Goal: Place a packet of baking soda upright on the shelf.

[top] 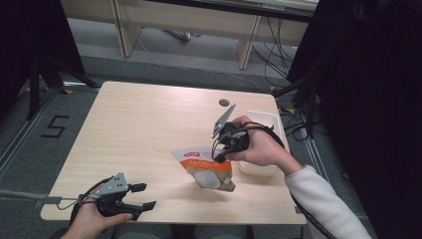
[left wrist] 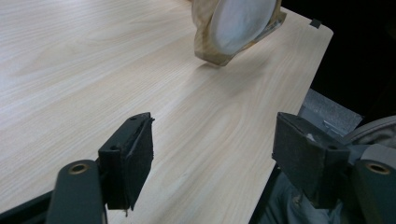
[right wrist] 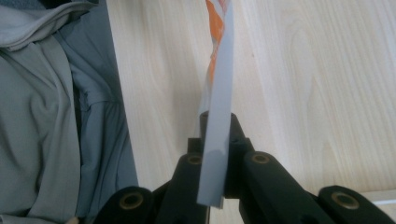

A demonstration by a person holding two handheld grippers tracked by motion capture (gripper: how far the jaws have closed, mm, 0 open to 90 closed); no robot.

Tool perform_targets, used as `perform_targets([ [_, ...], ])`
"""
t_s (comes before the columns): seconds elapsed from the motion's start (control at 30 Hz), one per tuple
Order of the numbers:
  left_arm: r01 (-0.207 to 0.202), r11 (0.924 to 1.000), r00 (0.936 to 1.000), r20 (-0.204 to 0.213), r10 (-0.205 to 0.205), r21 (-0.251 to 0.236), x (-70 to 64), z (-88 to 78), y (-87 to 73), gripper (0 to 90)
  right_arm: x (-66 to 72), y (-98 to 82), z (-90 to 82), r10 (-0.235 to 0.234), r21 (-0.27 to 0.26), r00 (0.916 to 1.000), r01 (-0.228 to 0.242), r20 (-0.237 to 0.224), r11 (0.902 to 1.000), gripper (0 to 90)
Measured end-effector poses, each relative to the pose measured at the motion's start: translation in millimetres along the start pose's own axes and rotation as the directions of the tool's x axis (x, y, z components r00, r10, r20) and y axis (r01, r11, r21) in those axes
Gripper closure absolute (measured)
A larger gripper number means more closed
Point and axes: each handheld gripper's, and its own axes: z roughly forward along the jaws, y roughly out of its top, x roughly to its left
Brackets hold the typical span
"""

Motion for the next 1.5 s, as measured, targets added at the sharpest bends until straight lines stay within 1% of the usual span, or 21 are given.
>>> perform_targets([
  [0.1, -0.003, 1.0000, 1.0000, 0.003, 0.003, 0.000, 1.9, 0.4, 0.1, 28.4, -1.9, 1.5, -2.5, -0.022, -0.009, 0.9997, 0.022, -0.004, 0.9997, 90.0],
  [0.13, -0.003, 1.0000, 1.0000, 0.003, 0.003, 0.000, 1.9, 0.4, 0.1, 28.4, -0.6, 1.8, -4.4, 0.001, 0.009, 1.0000, -0.001, 0.003, 1.0000, 90.0],
  [0.17, -0.005, 1.0000, 1.0000, 0.003, 0.005, 0.001, 2.0, 0.6, 0.0, 28.3, -3.0, 2.6, -4.1, -0.034, -0.001, 0.9994, 0.034, 0.003, 0.9994, 90.0],
  [0.2, 0.010, 0.9999, 0.9999, -0.007, -0.010, 0.007, 0.7, 0.6, -0.4, 28.4, -2.2, 3.1, -5.8, -0.014, 0.008, 0.9999, 0.014, 0.005, 0.9999, 90.0],
  [0.23, 0.010, 0.9999, 0.9999, -0.007, -0.010, 0.007, 0.7, 0.6, -0.4, 28.3, -4.4, 3.8, -5.9, -0.044, 0.000, 0.9990, 0.044, 0.003, 0.9990, 90.0],
  [0.3, -0.013, 0.9999, 0.9999, 0.006, 0.013, 0.007, 2.3, 2.3, -0.1, 28.3, -3.9, 4.2, -9.3, -0.012, 0.011, 0.9999, 0.012, 0.009, 0.9999, 90.0],
  [0.37, -0.018, 0.9997, 0.9998, 0.001, 0.018, 0.013, 2.4, 2.7, -0.4, 28.2, -5.3, 4.8, -11.7, -0.015, 0.006, 0.9999, 0.015, 0.007, 0.9999, 90.0],
  [0.4, -0.017, 0.9998, 0.9999, 0.001, 0.017, 0.013, 2.1, 2.8, -0.2, 28.2, -7.1, 5.4, -12.4, -0.043, -0.001, 0.9991, 0.043, 0.006, 0.9991, 90.0],
  [0.7, -0.018, 0.9997, 0.9998, 0.000, 0.018, 0.015, 1.6, 3.4, 0.2, 28.2, -11.3, 6.7, -23.0, -0.016, 0.012, 0.9997, 0.016, 0.016, 0.9998, 90.0],
  [0.73, -0.018, 0.9997, 0.9998, 0.006, 0.018, 0.016, 2.0, 3.5, 0.2, 28.1, -14.0, 6.9, -22.6, -0.046, -0.006, 0.9989, 0.046, 0.005, 0.9989, 90.0],
  [0.77, -0.017, 0.9998, 0.9998, 0.005, 0.017, 0.014, 2.1, 3.6, 0.2, 28.1, -12.4, 6.3, -25.0, -0.008, 0.004, 0.9999, 0.008, 0.015, 1.0000, 90.0],
  [0.87, -0.017, 0.9998, 0.9999, 0.004, 0.017, 0.014, 2.1, 3.7, 0.3, 28.0, -15.9, 5.9, -27.3, -0.031, -0.004, 0.9995, 0.031, 0.010, 0.9995, 90.0],
  [0.93, -0.017, 0.9998, 0.9999, 0.004, 0.017, 0.014, 2.0, 3.8, 0.3, 27.9, -15.8, 5.5, -28.4, -0.010, 0.002, 0.9999, 0.010, 0.013, 0.9999, 90.0],
  [1.0, -0.018, 0.9997, 0.9998, -0.003, 0.018, 0.015, 1.8, 3.8, 0.3, 27.9, -18.6, 5.6, -30.4, -0.039, -0.007, 0.9991, 0.039, 0.020, 0.9992, 90.0],
  [1.03, -0.017, 0.9997, 0.9999, -0.003, 0.017, 0.016, 1.8, 3.8, 0.2, 27.8, -17.9, 5.3, -32.5, -0.014, 0.005, 0.9996, 0.014, 0.023, 0.9999, 90.0],
  [1.2, -0.016, 0.9997, 0.9999, 0.000, 0.016, 0.016, 1.6, 3.9, 0.3, 27.6, -21.2, 4.5, -38.3, -0.028, -0.004, 0.9993, 0.028, 0.026, 0.9996, 90.0],
  [1.23, -0.016, 0.9997, 0.9999, 0.000, 0.016, 0.016, 1.6, 3.9, 0.3, 27.6, -20.5, 4.2, -39.9, -0.008, 0.006, 0.9995, 0.008, 0.030, 1.0000, 90.0],
  [1.3, -0.018, 0.9997, 0.9998, -0.004, 0.018, 0.015, 1.6, 3.8, 0.4, 27.6, -22.4, 3.7, -40.9, -0.028, -0.003, 0.9991, 0.028, 0.031, 0.9996, 90.0],
  [1.37, -0.017, 0.9998, 0.9998, -0.007, 0.018, 0.011, 1.5, 3.7, 0.5, 27.7, -21.4, 3.1, -43.1, -0.007, 0.017, 0.9993, 0.006, 0.036, 0.9998, 90.0],
  [1.4, -0.015, 0.9998, 0.9998, -0.010, 0.015, 0.009, 1.4, 3.6, 0.7, 27.7, -23.5, 3.1, -43.0, -0.039, 0.007, 0.9987, 0.039, 0.031, 0.9992, 90.0],
  [1.5, -0.014, 0.9999, 0.9999, -0.010, 0.014, 0.007, 1.4, 3.6, 0.8, 27.7, -24.0, 2.2, -45.1, -0.027, 0.013, 0.9991, 0.027, 0.033, 0.9996, 90.0],
])
